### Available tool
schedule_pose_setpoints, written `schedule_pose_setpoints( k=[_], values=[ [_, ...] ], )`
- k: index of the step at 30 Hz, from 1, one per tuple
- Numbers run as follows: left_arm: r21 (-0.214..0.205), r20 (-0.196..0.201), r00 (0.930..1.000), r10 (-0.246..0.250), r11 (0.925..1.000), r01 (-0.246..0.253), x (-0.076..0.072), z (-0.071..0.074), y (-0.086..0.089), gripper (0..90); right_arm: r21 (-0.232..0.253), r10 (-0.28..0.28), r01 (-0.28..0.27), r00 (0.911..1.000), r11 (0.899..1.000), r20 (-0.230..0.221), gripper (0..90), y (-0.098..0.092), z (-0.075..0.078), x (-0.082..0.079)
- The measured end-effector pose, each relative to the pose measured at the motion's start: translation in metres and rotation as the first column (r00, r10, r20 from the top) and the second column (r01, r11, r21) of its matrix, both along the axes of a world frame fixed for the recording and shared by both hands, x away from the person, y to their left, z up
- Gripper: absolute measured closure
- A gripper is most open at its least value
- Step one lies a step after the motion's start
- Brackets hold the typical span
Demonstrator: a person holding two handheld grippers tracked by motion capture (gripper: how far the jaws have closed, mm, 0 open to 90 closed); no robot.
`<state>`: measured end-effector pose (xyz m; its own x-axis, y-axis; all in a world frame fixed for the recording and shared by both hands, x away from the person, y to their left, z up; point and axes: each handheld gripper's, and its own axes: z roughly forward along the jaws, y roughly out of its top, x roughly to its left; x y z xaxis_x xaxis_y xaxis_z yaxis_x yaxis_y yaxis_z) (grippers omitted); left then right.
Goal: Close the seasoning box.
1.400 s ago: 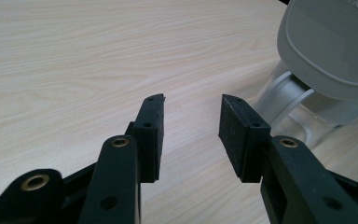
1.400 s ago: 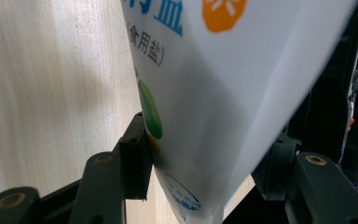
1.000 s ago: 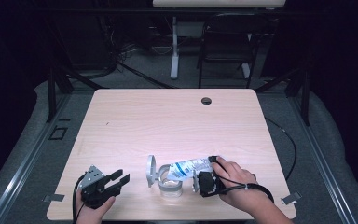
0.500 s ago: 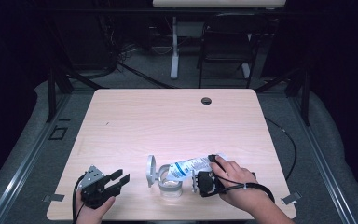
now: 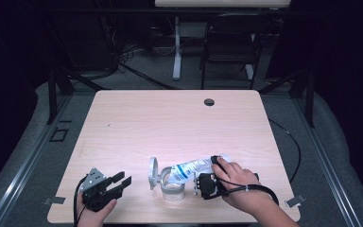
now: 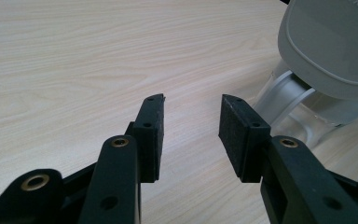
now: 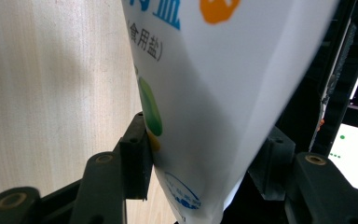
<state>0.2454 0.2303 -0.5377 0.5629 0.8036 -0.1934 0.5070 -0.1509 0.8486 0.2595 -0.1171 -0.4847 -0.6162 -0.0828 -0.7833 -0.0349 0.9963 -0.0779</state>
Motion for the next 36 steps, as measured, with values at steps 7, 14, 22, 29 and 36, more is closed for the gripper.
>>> schedule_pose_setpoints(
  k=[7, 14, 22, 29, 36],
  values=[
    [0.005, -0.001, 1.0000, 0.001, 1.0000, -0.001, -0.0003, 0.0006, 0.0001, 60.6, -0.002, -0.001, 0.001, 1.0000, 1.000, -0.007, 48.1, 0.0011, 0.0002, 0.0002],
    [0.006, -0.001, 1.0000, -0.002, 1.0000, 0.002, -0.0002, 0.0008, 0.0003, 60.6, -0.021, -0.013, 0.013, 0.9999, 1.000, -0.007, 48.2, 0.0017, 0.0025, 0.0002],
    [0.005, -0.001, 1.0000, -0.001, 1.0000, 0.001, -0.0002, 0.0007, 0.0006, 60.6, -0.034, 0.003, -0.003, 1.0000, 0.999, 0.002, 48.2, 0.0024, 0.0033, 0.0013],
    [0.009, 0.002, 1.0000, -0.003, 1.0000, 0.003, -0.0003, 0.0010, 0.0001, 60.6, -0.049, 0.006, -0.006, 0.9999, 0.999, 0.011, 48.3, 0.0037, 0.0046, 0.0011],
    [0.004, 0.003, 1.0000, 0.000, 1.0000, 0.000, -0.0005, 0.0013, -0.0002, 60.6, -0.063, 0.000, 0.001, 1.0000, 0.998, 0.007, 48.4, 0.0047, 0.0062, 0.0007]
  ],
)
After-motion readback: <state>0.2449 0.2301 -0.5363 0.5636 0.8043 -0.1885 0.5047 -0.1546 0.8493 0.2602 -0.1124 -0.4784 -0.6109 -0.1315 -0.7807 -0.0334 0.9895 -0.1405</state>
